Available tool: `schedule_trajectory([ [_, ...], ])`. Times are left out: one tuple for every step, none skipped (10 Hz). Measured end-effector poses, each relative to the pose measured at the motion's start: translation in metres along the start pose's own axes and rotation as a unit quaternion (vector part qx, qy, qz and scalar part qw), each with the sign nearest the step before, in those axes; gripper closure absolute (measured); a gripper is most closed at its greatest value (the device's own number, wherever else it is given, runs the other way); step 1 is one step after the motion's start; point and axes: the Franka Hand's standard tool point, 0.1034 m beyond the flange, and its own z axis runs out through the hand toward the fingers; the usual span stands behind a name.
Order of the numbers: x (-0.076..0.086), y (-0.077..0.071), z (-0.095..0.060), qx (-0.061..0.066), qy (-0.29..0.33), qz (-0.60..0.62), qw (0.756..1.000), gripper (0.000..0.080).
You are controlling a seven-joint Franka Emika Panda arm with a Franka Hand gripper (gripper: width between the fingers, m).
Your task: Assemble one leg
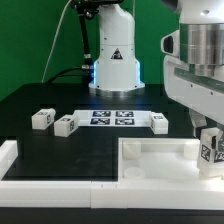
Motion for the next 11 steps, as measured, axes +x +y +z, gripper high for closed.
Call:
schedule_trajectory([
  [0.0005, 0.0002, 0.0000, 0.000, -0.001, 0.053, 0.999, 0.0508],
  [0.0011, 0.0004, 0.0001, -0.001, -0.004, 0.102, 0.995, 0.0508],
  [0.0013, 0.0006, 0.0001, -0.001, -0.004, 0.135, 0.991, 0.0508],
  [0.0013, 0.0005, 0.0001, -0.001, -0.004, 0.136, 0.991, 0.0508],
  [0.0010, 0.0005, 0.0001, -0.001, -0.004, 0.133, 0.991, 0.0438],
  [0.0009, 0.0005, 0.0001, -0.001, -0.004, 0.123, 0.992, 0.0438],
  [0.0008, 0.0005, 0.0001, -0.001, -0.004, 0.111, 0.994, 0.0237],
  [0.0003, 0.0005, 0.0002, -0.001, -0.005, 0.110, 0.994, 0.0177],
  [-0.0001, 0.0007, 0.0002, -0.002, -0.003, 0.067, 0.998, 0.0177],
  [-0.0012, 0.0019, 0.0002, -0.006, -0.003, -0.005, 1.000, 0.0155],
  [-0.0028, 0.0027, -0.0008, -0.012, -0.006, -0.049, 0.999, 0.0151],
])
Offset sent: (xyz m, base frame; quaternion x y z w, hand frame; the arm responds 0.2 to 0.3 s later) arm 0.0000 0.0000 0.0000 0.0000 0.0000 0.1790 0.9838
